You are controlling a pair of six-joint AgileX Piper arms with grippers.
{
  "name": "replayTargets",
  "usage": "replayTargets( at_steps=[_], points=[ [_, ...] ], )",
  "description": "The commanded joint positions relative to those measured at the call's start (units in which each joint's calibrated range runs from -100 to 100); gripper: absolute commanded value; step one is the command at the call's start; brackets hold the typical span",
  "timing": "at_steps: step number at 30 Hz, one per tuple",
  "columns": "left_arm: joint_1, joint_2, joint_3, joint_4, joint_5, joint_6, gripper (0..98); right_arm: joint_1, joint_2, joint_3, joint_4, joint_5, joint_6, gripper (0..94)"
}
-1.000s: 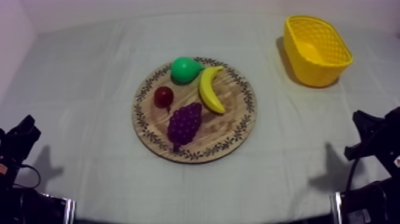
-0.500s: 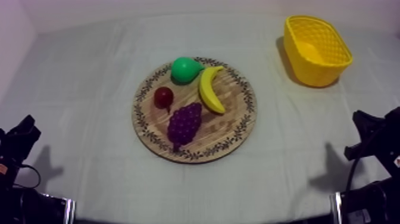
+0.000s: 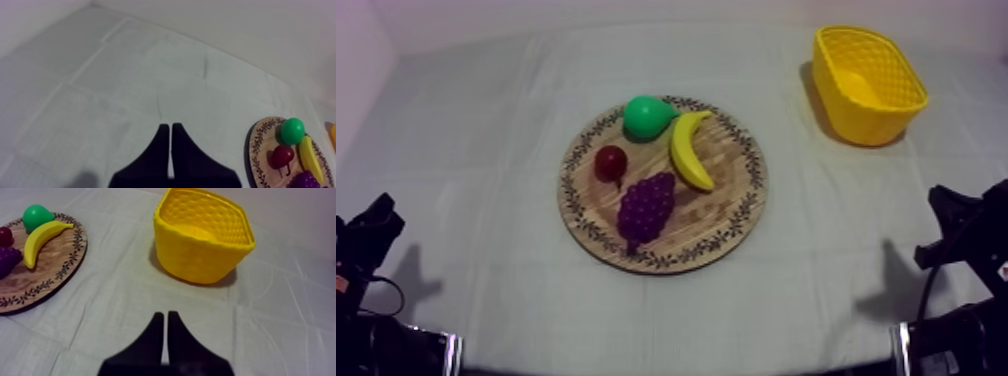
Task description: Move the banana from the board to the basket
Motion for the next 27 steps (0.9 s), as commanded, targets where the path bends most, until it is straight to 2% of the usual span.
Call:
replayTargets(
  at_steps=[1,27],
  points=[
    [0.02,-0.05,-0.01,0.03,0.0,0.01,0.1,-0.02,-0.03,0.04,0.03,0.02,0.01,0.5],
    [0.02,-0.05,-0.01,0.03,0.0,0.01,0.1,0.1,-0.03,0.04,0.03,0.02,-1.64,0.6]
  ],
)
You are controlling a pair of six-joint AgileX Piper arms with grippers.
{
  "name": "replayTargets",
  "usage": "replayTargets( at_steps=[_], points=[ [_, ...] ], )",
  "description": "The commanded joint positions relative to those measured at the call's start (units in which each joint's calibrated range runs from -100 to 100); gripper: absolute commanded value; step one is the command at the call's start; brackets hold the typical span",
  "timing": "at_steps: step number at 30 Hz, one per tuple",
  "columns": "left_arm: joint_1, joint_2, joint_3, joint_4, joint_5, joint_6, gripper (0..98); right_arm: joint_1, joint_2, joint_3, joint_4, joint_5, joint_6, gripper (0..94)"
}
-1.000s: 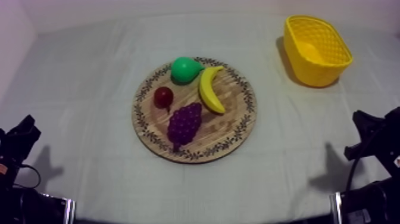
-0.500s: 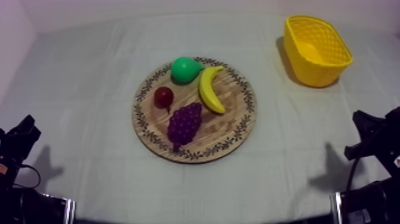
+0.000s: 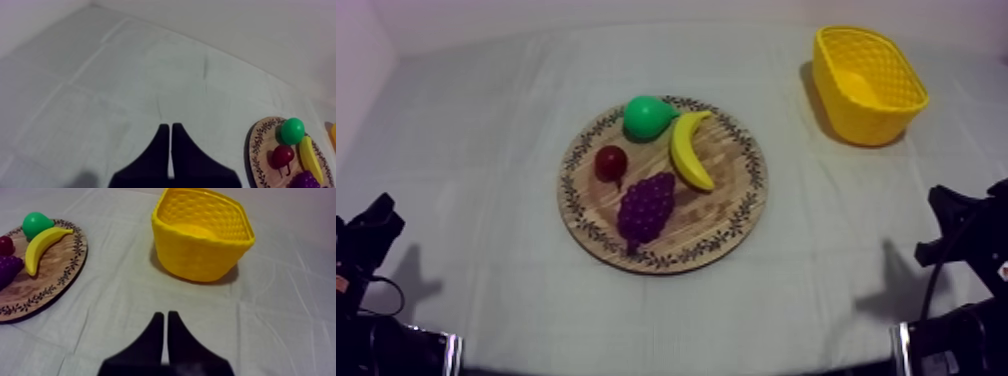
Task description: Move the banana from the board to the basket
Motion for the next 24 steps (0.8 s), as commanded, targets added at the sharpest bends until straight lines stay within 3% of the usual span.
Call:
replayTargets(
  at_steps=[1,12,24],
  points=[
    [0.02,-0.05,-0.01,0.03,0.0,0.01,0.1,0.1,-0.03,0.04,0.03,0.02,0.31,0.6],
    [0.02,-0.05,-0.01,0.03,0.0,0.01,0.1,-0.59,5.02,-1.52,1.55,-1.05,0.66,0.6],
    [0.02,-0.05,-0.01,0.03,0.0,0.01,0.1,-2.95,16.85,-12.12,2.33,-2.53,1.24,0.6]
  ],
)
